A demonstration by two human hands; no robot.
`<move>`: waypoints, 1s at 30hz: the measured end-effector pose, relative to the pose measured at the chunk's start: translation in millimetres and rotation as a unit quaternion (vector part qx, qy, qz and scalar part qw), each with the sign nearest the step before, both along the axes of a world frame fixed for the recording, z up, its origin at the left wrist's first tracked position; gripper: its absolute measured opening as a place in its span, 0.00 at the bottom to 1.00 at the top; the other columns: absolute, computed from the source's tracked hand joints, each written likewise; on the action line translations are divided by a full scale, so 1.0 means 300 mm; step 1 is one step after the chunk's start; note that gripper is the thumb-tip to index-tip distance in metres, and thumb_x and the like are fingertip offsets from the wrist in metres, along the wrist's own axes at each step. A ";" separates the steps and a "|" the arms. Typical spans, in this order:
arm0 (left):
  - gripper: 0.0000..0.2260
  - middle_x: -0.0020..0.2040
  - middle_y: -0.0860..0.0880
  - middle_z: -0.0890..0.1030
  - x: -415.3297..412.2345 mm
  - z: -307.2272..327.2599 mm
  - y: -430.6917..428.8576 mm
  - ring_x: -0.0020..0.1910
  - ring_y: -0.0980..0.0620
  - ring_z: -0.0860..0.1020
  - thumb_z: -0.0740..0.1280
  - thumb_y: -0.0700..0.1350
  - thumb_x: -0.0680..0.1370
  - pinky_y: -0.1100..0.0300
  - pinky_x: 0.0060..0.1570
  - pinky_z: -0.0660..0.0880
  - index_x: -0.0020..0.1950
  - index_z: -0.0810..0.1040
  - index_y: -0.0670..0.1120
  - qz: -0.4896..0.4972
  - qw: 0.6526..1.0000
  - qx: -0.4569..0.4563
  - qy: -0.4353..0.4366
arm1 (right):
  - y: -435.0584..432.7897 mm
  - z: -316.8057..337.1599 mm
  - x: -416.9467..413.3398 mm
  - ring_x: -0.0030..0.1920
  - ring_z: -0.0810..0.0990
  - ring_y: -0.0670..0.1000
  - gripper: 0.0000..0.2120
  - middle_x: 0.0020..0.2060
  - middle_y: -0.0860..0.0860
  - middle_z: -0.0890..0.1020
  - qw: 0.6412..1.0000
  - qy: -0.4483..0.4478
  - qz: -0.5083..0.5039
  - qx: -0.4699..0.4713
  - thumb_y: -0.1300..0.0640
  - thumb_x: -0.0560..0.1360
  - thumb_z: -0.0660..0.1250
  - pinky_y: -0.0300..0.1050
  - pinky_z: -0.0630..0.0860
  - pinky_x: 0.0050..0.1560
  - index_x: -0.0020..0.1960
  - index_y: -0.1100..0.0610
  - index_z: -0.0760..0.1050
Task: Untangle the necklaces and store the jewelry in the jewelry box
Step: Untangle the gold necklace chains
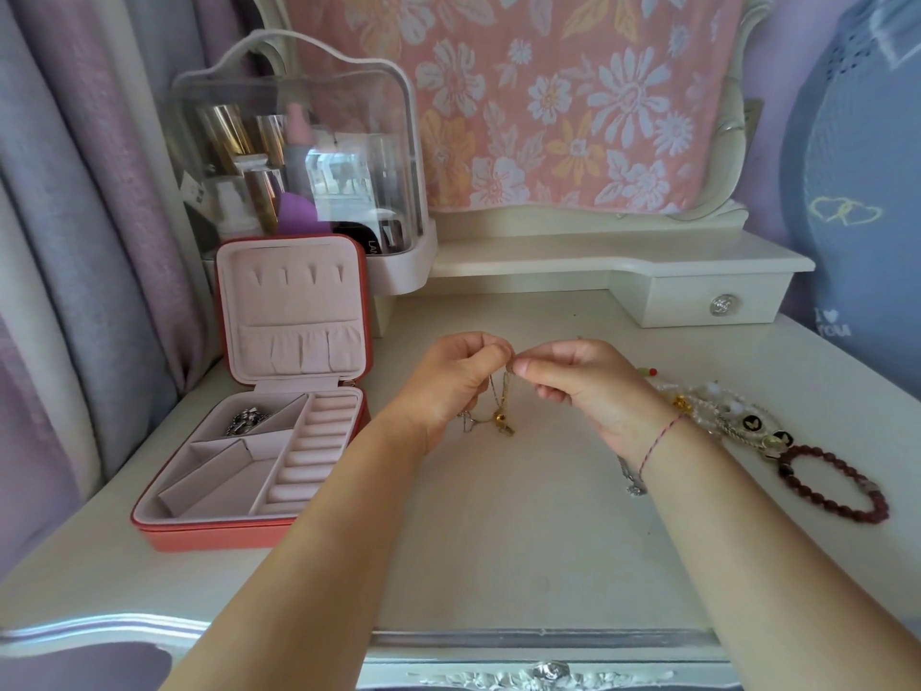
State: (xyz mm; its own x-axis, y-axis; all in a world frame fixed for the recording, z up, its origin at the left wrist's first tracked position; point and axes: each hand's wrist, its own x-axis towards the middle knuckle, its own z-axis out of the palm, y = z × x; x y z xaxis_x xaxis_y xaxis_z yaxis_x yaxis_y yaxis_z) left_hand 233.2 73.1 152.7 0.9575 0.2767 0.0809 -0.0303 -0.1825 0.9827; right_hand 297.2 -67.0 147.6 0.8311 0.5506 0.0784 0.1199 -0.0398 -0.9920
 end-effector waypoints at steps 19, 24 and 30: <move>0.07 0.22 0.59 0.64 -0.003 0.002 0.000 0.21 0.60 0.60 0.64 0.41 0.79 0.68 0.24 0.59 0.41 0.76 0.46 0.008 1.000 0.024 -0.017 | 0.005 0.003 -0.007 0.32 0.71 0.43 0.05 0.32 0.51 0.78 0.993 -0.107 -0.053 0.014 0.63 0.71 0.71 0.35 0.69 0.38 0.37 0.57 0.81; 0.07 0.22 0.59 0.62 0.000 -0.006 -0.006 0.21 0.59 0.58 0.63 0.42 0.80 0.68 0.23 0.58 0.42 0.76 0.45 0.003 0.999 0.044 0.014 | 0.007 0.001 0.001 0.32 0.70 0.44 0.05 0.28 0.47 0.75 0.992 -0.116 -0.055 0.015 0.66 0.70 0.69 0.35 0.67 0.36 0.36 0.61 0.77; 0.08 0.21 0.58 0.62 0.007 -0.010 -0.004 0.21 0.59 0.59 0.63 0.43 0.80 0.66 0.24 0.58 0.41 0.75 0.46 0.000 0.998 0.052 0.033 | 0.007 -0.003 0.003 0.32 0.70 0.42 0.06 0.29 0.44 0.75 0.991 -0.117 -0.055 0.018 0.65 0.71 0.69 0.36 0.68 0.37 0.37 0.58 0.78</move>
State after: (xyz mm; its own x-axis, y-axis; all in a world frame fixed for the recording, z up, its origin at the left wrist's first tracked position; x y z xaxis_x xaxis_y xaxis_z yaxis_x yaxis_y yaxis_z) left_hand 235.4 71.8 149.5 0.9620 0.2692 0.0459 0.0334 -0.2829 0.9586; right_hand 297.9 -64.9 146.8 0.8426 0.4511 0.2941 0.3438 -0.0302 -0.9386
